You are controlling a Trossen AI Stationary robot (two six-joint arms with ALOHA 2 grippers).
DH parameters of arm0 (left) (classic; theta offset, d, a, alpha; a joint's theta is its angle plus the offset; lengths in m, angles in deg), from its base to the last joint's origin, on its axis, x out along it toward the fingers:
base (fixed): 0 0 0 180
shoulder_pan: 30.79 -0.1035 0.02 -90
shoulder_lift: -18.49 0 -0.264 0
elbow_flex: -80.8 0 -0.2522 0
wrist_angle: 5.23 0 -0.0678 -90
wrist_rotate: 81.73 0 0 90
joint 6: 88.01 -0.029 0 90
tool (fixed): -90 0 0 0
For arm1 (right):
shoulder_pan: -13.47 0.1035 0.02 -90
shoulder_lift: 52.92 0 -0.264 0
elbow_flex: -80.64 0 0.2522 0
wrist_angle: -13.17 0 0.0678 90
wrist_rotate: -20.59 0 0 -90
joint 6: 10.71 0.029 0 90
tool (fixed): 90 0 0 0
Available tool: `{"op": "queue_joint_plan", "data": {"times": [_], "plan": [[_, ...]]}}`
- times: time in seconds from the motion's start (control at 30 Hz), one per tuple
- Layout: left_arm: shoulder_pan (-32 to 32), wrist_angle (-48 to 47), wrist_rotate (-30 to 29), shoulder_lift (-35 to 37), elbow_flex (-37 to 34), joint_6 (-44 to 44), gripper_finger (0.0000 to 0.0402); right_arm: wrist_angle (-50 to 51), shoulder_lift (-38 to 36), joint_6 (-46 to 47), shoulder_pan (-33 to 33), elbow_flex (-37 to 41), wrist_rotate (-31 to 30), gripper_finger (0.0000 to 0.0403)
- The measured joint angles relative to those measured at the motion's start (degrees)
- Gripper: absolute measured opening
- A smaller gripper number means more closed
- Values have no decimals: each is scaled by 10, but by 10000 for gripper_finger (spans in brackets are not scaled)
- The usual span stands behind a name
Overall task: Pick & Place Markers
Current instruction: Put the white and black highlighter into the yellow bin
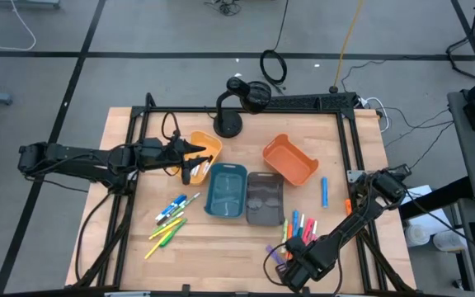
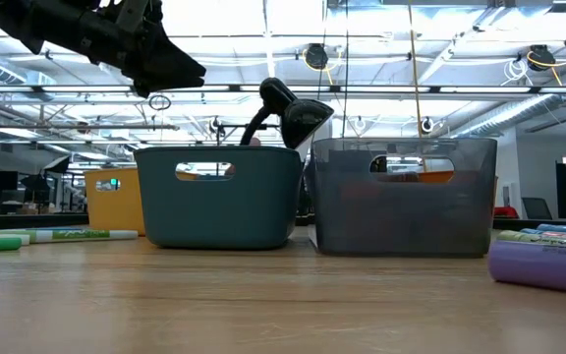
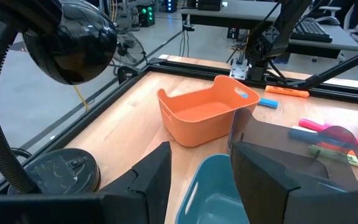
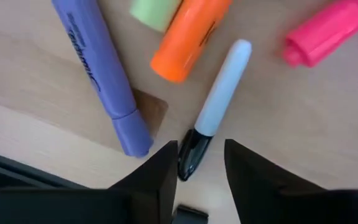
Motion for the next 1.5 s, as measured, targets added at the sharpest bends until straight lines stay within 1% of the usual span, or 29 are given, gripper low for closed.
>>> {"op": "queue_joint_plan", "data": {"times": [0.3,0.5,0.6,0.73,0.9,0.97,1.17,1.3,1.37,1.4,1.43,1.5], "plan": [[0,3,0,0,0,1,170,-8,0,2,-1,22,0,111],[0,2,0,0,0,6,170,-58,-4,2,-1,59,3,109],[0,2,0,0,0,6,170,-64,-5,-2,-1,69,4,106],[0,2,0,0,0,6,170,-61,-4,-28,-1,70,6,81],[0,2,0,0,0,6,170,-58,-3,-43,-1,71,6,24],[0,2,0,0,0,6,170,-58,-3,-48,-1,71,6,23],[0,2,0,0,0,6,170,-49,-42,-46,2,75,-6,23],[0,2,0,0,0,5,170,-6,-109,-24,11,73,-17,23],[0,2,0,0,0,4,170,29,-136,-10,18,73,-33,22],[0,2,0,0,0,3,170,45,-149,-6,21,74,-54,22],[0,2,0,0,0,3,170,58,-164,-5,26,74,-85,22],[0,2,0,0,0,3,170,74,-188,-20,35,73,-175,22]]}}
